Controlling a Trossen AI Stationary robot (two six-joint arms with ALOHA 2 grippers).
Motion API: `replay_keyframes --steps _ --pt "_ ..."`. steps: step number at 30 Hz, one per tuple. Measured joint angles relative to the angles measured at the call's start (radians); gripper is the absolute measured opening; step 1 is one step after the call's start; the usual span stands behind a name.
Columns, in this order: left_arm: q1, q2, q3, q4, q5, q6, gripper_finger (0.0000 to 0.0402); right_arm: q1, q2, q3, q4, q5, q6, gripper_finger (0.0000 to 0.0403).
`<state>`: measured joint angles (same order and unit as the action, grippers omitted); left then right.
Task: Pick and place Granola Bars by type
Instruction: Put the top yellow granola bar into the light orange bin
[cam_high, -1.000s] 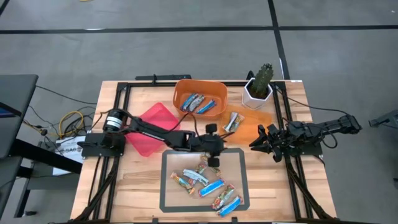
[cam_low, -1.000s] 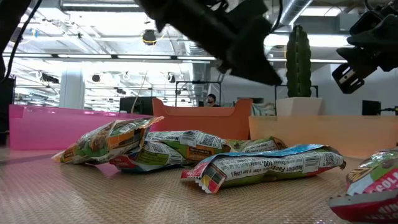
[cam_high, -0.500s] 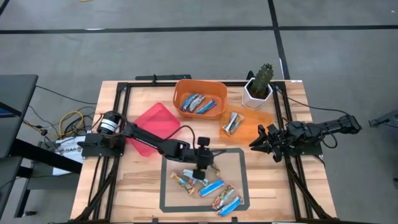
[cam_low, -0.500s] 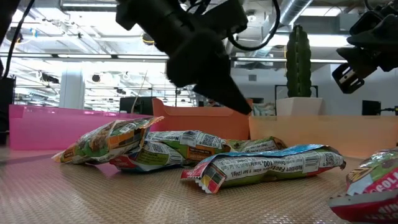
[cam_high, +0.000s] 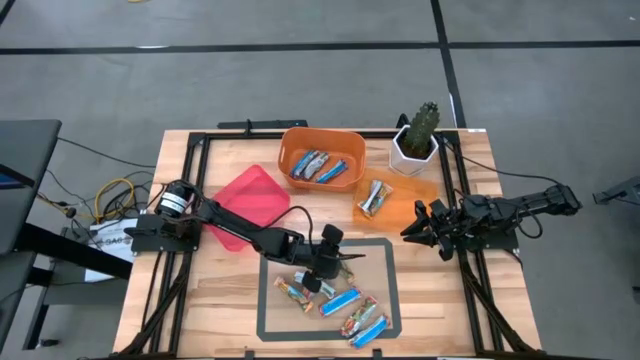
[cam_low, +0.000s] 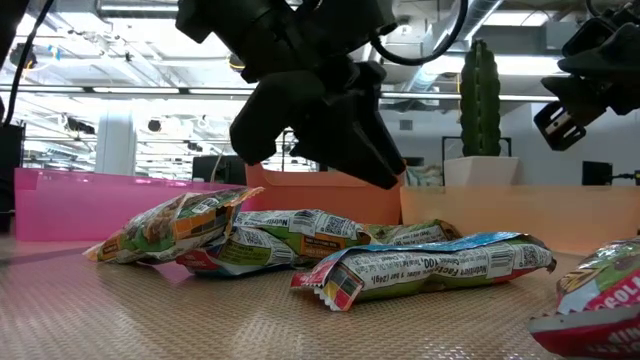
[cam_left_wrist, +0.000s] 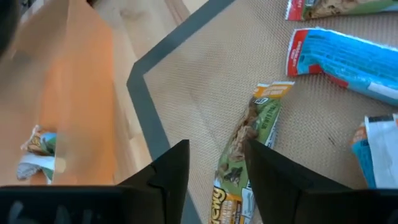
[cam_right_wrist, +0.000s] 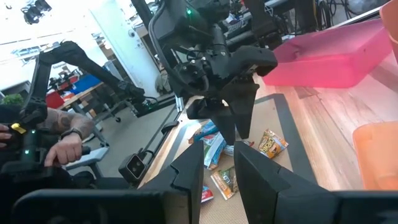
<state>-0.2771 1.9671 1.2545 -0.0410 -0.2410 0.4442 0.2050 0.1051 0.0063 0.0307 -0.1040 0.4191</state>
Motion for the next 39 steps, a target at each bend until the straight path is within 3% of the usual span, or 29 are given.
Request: replay_keyframes --steps 11,17,34,39 --pt "0.023 0.001 0.0 -0.098 0.003 0.123 0.0205 0.0 0.0 0.0 0.0 0.0 0.0 0.0082" --pt "0.027 0.017 0.001 -0.143 0.044 0.144 0.0206 0.0 0.0 0.0 0.0 0.0 0.0 0.0082" --pt "0.036 0.111 0.051 -0.121 0.008 0.294 0.0206 0.0 0.006 0.0 0.001 0.0 0.0 0.0082" --pt "0.042 0.111 0.051 -0.137 0.038 0.271 0.0187 0.0 0.006 0.0 0.0 0.0 0.0 0.0082"
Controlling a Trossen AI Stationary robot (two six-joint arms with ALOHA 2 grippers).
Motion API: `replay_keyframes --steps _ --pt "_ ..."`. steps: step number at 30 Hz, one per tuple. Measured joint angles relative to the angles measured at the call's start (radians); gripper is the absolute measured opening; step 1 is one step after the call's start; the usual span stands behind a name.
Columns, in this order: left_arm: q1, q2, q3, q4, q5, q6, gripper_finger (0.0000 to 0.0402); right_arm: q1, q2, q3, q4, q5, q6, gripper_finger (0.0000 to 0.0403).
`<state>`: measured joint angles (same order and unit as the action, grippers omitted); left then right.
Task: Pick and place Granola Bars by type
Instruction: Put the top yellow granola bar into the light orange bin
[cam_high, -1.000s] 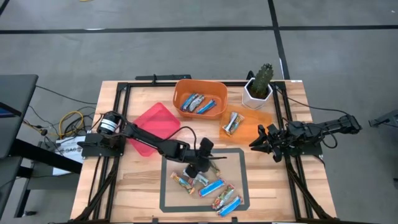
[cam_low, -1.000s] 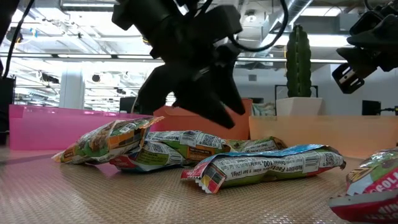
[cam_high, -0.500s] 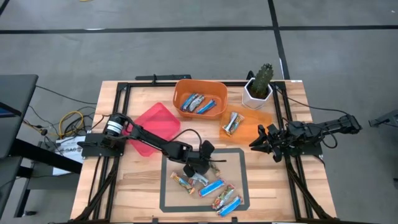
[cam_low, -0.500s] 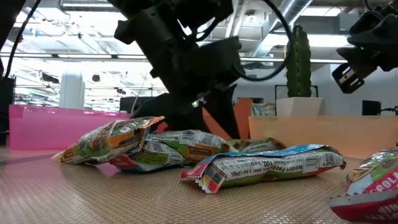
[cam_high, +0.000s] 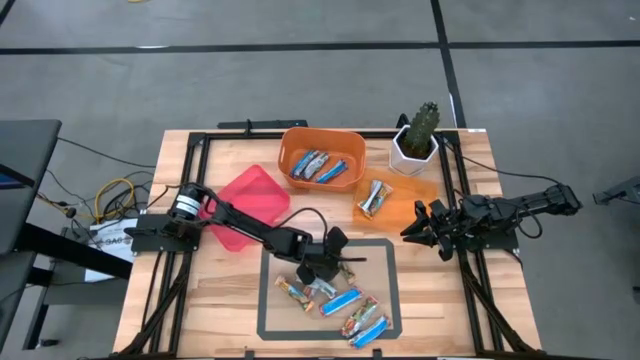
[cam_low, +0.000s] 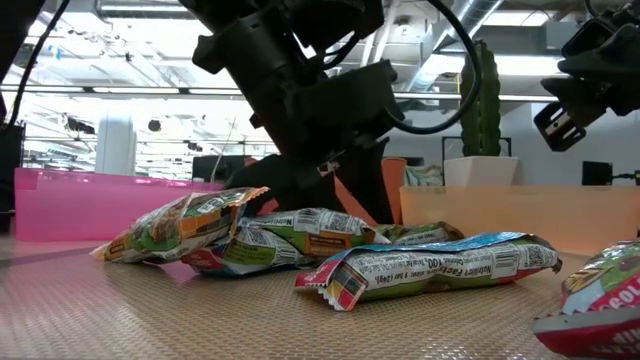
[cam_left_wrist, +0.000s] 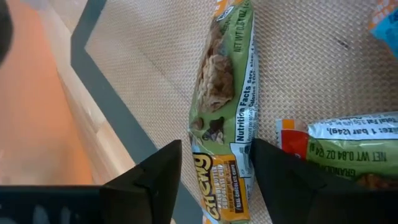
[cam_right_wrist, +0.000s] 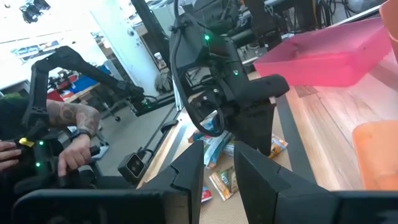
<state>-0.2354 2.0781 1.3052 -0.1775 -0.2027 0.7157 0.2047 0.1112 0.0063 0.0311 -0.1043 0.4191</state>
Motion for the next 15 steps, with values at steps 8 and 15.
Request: replay_keyframes --steps 8,15 --pt "0.005 0.001 -0.001 -0.024 0.037 -0.064 0.0105 0.0 0.0 0.0 0.0 0.0 0.0 0.0082" --pt "0.008 -0.002 -0.003 -0.015 0.04 -0.149 0.0061 0.0 0.0 0.0 0.0 0.0 0.0 0.0082"
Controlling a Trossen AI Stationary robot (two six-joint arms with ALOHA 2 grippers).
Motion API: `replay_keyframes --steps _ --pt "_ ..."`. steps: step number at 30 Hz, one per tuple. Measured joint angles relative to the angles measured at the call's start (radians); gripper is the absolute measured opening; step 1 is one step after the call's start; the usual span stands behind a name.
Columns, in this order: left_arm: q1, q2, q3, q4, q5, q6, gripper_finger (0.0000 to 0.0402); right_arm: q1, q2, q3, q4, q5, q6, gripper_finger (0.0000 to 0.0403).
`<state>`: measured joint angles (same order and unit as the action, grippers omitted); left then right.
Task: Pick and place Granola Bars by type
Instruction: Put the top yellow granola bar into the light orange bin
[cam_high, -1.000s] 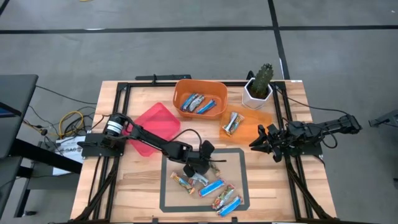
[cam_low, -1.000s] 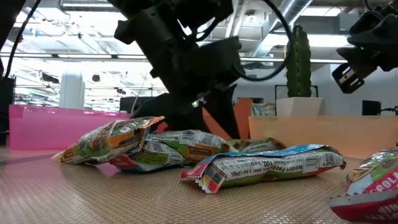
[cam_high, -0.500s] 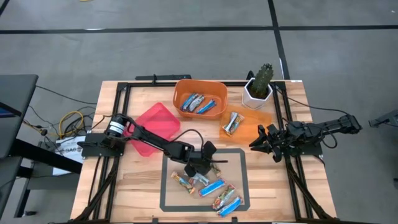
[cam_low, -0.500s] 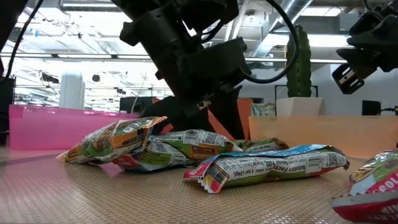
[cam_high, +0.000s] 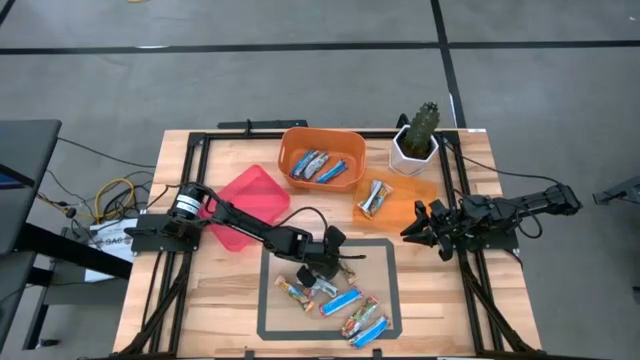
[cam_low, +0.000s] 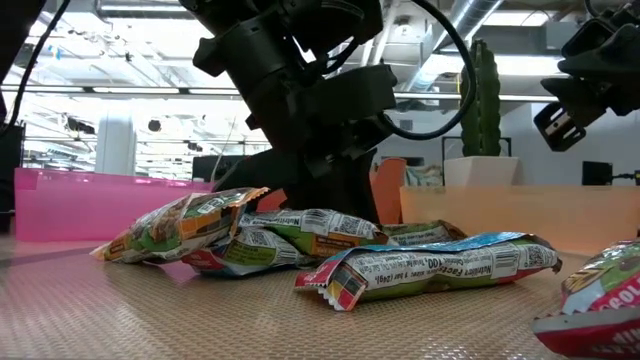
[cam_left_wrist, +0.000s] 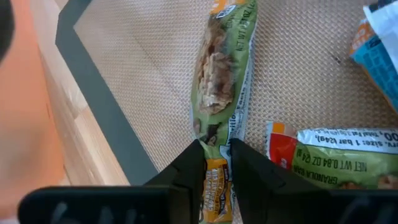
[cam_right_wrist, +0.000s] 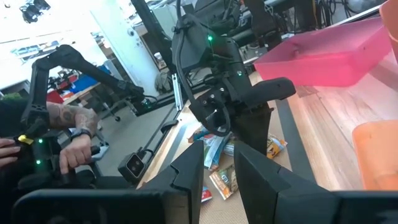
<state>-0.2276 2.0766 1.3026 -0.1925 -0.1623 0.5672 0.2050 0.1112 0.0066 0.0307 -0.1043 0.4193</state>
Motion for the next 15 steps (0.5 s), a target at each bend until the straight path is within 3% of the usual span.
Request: replay_keyframes --steps 15 --pt "0.009 -0.045 -0.003 0.045 -0.008 -0.121 0.006 0.0 0.0 0.0 0.0 0.0 0.0 0.0082"
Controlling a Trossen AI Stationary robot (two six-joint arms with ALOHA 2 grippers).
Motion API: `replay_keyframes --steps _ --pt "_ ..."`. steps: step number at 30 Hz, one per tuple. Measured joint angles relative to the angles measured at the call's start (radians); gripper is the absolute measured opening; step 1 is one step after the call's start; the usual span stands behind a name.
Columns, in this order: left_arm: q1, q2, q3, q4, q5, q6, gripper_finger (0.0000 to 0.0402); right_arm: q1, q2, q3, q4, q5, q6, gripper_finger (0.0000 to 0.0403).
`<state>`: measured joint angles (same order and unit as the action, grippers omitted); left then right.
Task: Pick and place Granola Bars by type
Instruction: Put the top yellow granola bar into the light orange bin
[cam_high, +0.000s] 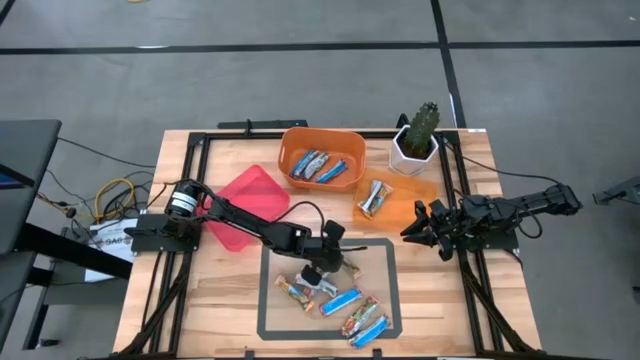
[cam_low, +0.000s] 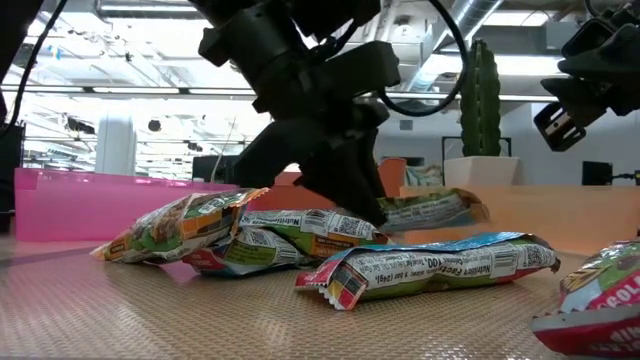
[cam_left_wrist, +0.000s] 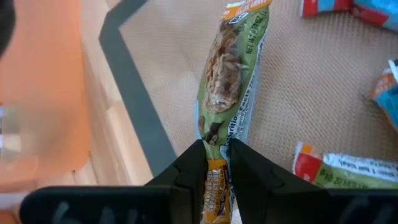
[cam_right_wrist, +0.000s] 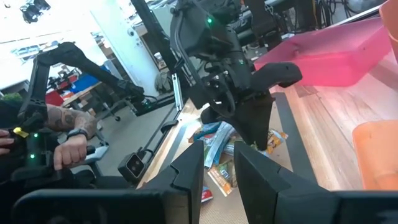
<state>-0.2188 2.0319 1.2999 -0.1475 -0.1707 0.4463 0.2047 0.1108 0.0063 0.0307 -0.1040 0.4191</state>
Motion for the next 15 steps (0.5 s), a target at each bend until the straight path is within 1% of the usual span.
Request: replay_keyframes --steps 6,8,12,15 --pt "0.005 -0.001 0.0 0.059 0.002 -0.021 0.006 0.0 0.0 0.0 0.0 0.0 0.0 0.0082" --pt "0.008 -0.002 0.0 0.084 0.001 -0.036 0.0054 0.0 0.0 0.0 0.0 0.0 0.0 0.0082" --pt "0.021 -0.002 0.0 0.157 -0.001 -0.097 0.0034 0.0 0.0 0.0 0.0 0.0 0.0 0.0082" --pt "0.034 -0.002 0.001 0.217 -0.001 -0.161 0.0027 0.0 0.0 0.0 0.0 0.0 0.0 0.0082"
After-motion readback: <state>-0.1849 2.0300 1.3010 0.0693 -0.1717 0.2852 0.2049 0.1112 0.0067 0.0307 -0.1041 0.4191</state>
